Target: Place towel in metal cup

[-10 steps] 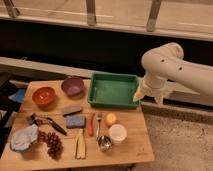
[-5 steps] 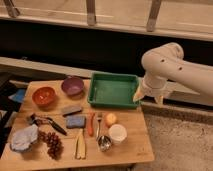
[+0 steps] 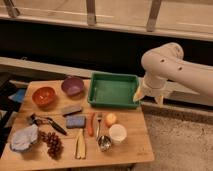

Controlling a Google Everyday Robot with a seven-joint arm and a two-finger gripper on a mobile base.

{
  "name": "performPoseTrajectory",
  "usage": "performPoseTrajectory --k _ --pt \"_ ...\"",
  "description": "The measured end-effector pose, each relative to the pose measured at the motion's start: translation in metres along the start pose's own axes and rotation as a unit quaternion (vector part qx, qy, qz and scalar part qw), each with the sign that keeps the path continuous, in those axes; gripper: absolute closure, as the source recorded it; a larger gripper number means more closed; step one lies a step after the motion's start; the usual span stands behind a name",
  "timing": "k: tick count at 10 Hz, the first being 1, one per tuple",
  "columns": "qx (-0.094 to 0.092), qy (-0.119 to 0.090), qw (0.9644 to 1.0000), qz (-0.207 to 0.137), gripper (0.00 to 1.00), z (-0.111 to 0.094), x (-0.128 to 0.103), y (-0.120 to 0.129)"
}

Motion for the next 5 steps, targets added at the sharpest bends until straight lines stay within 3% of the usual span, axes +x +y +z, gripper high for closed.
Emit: performPoseTrajectory --k 3,5 --pt "0.0 -0.016 0.9988 -0.046 0.27 -0.008 -0.001 0.037" --pt "-0.01 -0.024 0.995 -0.097 0.27 -0.013 0.006 0.092"
